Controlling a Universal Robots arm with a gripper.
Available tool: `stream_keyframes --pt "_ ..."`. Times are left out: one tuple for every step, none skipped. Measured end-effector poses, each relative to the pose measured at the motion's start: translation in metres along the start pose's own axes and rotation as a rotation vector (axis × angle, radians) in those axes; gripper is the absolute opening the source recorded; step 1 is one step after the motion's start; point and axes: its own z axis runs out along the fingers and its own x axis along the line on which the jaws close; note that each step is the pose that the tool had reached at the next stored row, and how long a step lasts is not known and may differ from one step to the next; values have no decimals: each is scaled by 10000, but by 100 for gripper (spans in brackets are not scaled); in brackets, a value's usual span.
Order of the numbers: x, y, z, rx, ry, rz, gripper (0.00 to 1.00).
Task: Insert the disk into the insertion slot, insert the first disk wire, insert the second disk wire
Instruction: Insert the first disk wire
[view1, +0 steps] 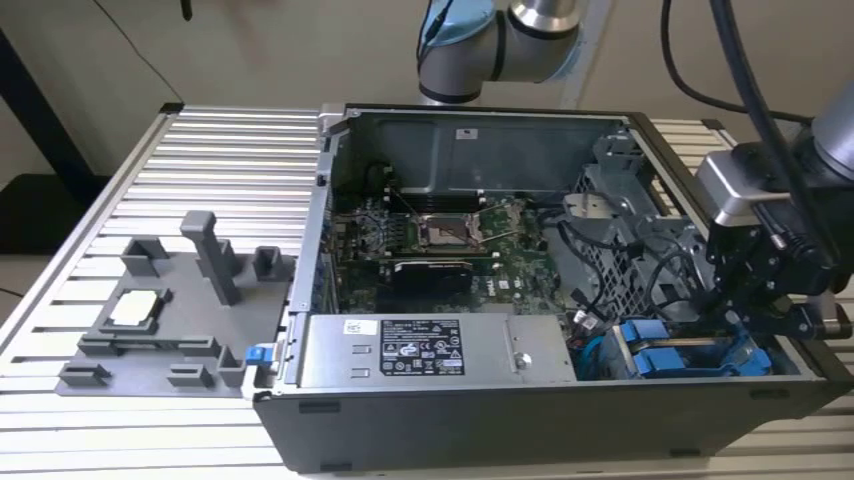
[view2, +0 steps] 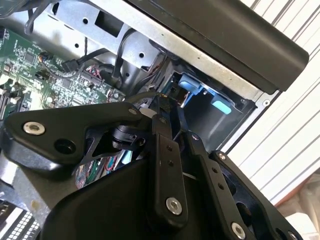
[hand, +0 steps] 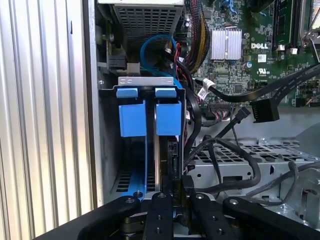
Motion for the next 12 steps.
stream_keyframes --pt "0 0 2 2 0 0 19" --pt "0 0 3 3 2 -1 19" --pt "-1 1 6 3 2 -1 19" --pt "-1 1 8 4 2 0 19" --pt "0 1 11 5 3 -1 19" --pt "0 1 17 5 -1 0 19" --pt "1 2 21 4 -1 0 19" --pt "1 2 24 4 1 0 19" --pt "1 2 29 4 1 0 19" --pt "2 2 34 4 1 0 19" --pt "2 3 39 4 1 0 19" --pt "3 3 44 4 1 0 19"
